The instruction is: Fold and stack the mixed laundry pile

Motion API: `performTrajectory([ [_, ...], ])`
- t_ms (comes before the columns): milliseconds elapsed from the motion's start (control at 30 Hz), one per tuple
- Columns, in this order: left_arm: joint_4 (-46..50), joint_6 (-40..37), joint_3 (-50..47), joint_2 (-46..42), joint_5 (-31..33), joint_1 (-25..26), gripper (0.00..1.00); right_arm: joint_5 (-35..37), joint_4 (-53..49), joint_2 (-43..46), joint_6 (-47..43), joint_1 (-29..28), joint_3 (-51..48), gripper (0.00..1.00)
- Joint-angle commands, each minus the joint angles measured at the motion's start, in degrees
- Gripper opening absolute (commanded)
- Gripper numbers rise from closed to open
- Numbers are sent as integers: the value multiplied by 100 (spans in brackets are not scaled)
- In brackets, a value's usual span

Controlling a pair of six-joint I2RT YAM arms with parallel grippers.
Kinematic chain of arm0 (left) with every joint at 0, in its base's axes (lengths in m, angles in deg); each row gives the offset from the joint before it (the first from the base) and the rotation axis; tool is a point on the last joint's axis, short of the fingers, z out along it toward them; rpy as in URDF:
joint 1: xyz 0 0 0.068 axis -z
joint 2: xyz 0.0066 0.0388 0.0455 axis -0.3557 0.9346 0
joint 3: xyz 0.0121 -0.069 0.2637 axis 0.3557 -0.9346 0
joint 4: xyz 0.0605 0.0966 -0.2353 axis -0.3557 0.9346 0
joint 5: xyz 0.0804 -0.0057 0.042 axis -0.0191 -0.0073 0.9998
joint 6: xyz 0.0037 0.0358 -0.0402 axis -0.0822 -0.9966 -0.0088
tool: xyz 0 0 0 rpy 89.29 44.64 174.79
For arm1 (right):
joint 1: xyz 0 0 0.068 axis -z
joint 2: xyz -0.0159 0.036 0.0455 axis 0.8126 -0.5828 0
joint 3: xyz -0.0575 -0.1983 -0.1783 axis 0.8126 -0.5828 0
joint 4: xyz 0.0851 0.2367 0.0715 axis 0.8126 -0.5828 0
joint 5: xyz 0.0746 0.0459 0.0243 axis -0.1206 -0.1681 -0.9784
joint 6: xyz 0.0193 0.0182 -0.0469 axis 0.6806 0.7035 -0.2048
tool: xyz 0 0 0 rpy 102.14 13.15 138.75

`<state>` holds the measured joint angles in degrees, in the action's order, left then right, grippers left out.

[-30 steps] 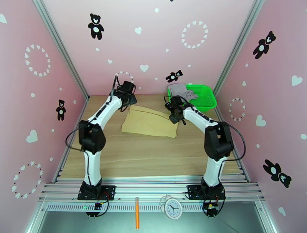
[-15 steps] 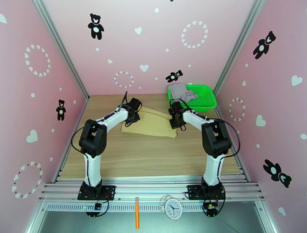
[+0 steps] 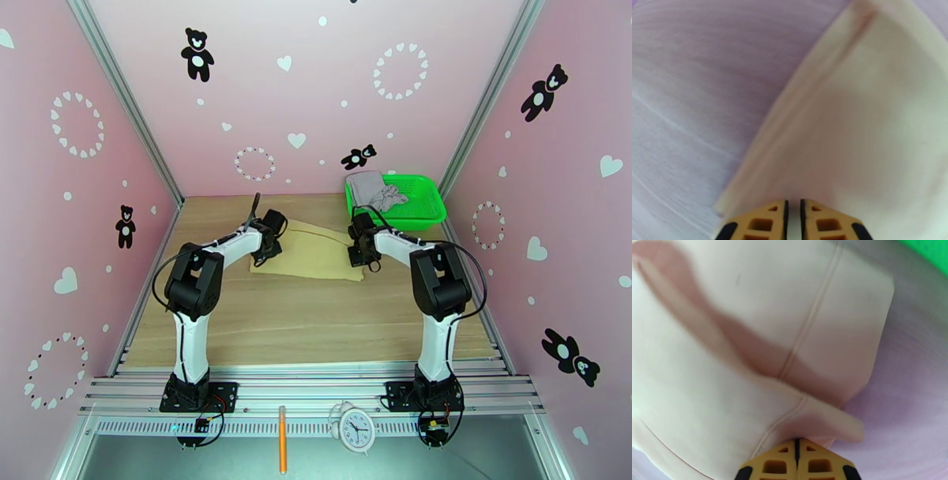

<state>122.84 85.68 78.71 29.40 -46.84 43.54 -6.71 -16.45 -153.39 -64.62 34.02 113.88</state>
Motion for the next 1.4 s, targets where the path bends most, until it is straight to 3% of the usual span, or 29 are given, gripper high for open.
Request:
performTrajectory([
  [0,-144,-276,-83,-933,437,7,23,38,-41,1002,187,-151,-341,0],
  [67,-100,-478,-93,-1339,475,39,37,139,-119,1527,235,-155,-518,0],
  [167,-68,-798,-170,-1896,486,199,73,256,-232,2395,506,-148,-815,0],
  [200,-86,-878,-249,-2050,399,254,82,205,-281,2671,745,-133,-919,8],
  [267,-134,-871,-454,-2246,134,270,93,-194,-299,3035,1186,-83,-1153,40],
  [300,-156,-827,-559,-2289,48,264,95,-665,-229,3127,1254,-46,-1288,43],
  [367,-116,-655,-713,-2276,-62,232,96,-1706,3,3154,1379,1,-1560,45],
  [433,-127,-463,-833,-2188,-211,162,96,-2186,345,3090,1790,21,-1835,47],
  [500,-264,-264,-1003,-2140,-351,84,96,-2361,996,3052,2502,54,-2284,55],
  [667,-804,61,-1407,-2043,-899,-218,96,-1949,2359,3020,4175,54,-3186,68],
  [733,-805,64,-1302,-1805,-1105,-336,95,-1675,2503,3038,4541,47,-3315,77],
  [833,-845,63,-1151,-1441,-1249,-398,95,-1409,2718,2974,5108,21,-3456,83],
  [1067,-861,108,-1078,-938,-1109,-415,95,-1353,3487,2488,6466,-147,-3780,87],
  [1367,-918,298,-1860,-843,-1049,-415,89,-1083,3803,2044,6965,-236,-3597,87],
])
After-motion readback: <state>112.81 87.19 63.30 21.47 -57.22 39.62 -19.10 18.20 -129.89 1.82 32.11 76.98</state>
